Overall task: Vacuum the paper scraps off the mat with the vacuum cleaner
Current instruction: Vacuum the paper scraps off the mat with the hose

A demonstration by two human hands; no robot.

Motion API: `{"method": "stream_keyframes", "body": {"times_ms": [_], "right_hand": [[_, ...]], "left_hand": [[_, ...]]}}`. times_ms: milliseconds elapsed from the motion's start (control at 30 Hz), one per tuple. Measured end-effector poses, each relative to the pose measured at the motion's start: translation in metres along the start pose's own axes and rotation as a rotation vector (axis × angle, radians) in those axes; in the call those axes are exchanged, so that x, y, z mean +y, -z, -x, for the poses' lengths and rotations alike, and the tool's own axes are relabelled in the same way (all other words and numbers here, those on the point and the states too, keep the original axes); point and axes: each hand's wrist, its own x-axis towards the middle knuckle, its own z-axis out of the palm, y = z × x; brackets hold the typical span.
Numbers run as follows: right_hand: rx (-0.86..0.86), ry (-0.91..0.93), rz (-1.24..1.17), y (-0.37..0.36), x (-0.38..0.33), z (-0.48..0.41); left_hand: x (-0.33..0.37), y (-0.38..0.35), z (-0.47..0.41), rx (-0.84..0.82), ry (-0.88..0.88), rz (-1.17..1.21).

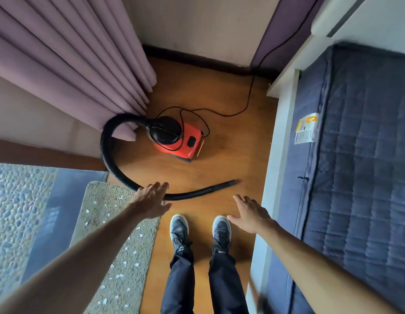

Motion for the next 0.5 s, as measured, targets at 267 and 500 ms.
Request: {"method": "stream_keyframes", "body": {"times_ms": [267, 500], "right_hand": [[-0.033, 0.002, -0.035, -0.051, 0.009, -0.079], [-0.101, -0.019, -0.085, -0.116, 0.020, -0.149]], "left_hand": [[-0.018, -0.059, -0.072, -0.056, -0.018, -0.038], [-0.024, -0.128, -0.140, -0.112, -0.012, -0.056]]}}
